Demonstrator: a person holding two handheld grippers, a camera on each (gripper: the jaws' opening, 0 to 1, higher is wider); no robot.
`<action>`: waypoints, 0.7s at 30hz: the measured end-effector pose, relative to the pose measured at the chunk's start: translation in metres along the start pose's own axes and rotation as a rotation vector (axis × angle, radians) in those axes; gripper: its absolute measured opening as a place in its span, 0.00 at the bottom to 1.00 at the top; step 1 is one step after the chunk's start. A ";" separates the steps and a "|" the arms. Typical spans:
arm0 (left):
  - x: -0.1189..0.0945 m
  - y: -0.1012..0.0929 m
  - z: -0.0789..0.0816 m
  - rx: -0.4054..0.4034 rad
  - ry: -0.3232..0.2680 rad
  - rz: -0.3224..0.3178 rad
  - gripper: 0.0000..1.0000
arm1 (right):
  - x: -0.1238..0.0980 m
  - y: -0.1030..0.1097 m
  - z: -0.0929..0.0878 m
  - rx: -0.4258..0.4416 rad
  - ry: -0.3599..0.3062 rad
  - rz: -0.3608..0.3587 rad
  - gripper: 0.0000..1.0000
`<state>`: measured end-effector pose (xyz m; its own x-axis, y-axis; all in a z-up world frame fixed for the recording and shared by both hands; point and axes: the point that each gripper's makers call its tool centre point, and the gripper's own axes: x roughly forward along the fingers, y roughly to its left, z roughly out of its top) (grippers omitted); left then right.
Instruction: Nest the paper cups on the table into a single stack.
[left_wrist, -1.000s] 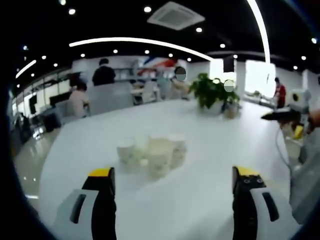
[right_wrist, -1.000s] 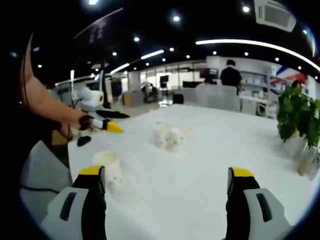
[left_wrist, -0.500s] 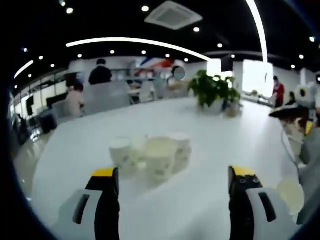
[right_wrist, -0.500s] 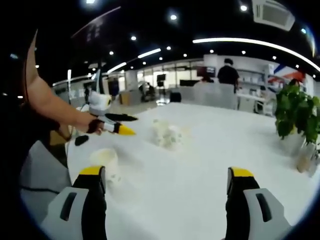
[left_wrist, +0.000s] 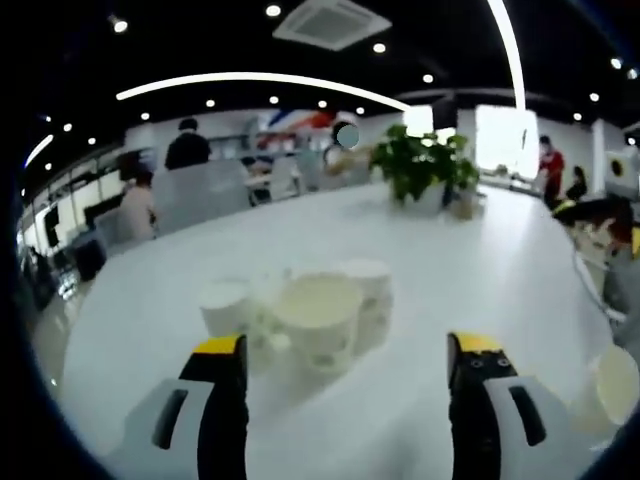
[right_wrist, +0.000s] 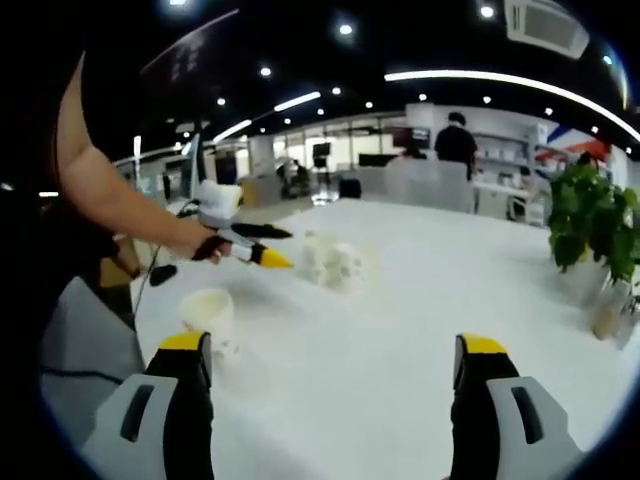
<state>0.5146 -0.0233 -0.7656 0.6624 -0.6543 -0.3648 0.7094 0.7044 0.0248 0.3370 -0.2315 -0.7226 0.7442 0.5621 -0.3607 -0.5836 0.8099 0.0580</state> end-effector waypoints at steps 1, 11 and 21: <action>0.003 0.001 0.000 0.002 0.003 -0.004 0.79 | 0.001 0.000 -0.001 0.001 0.002 0.000 0.99; 0.019 0.005 0.006 -0.004 0.003 0.004 0.73 | 0.007 0.004 -0.001 0.005 0.010 0.013 0.99; 0.046 0.023 0.004 -0.013 0.021 0.016 0.64 | 0.006 0.004 -0.010 0.016 0.030 0.013 0.99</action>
<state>0.5627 -0.0388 -0.7780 0.6684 -0.6370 -0.3840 0.6955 0.7182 0.0192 0.3358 -0.2266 -0.7334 0.7263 0.5675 -0.3879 -0.5879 0.8052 0.0773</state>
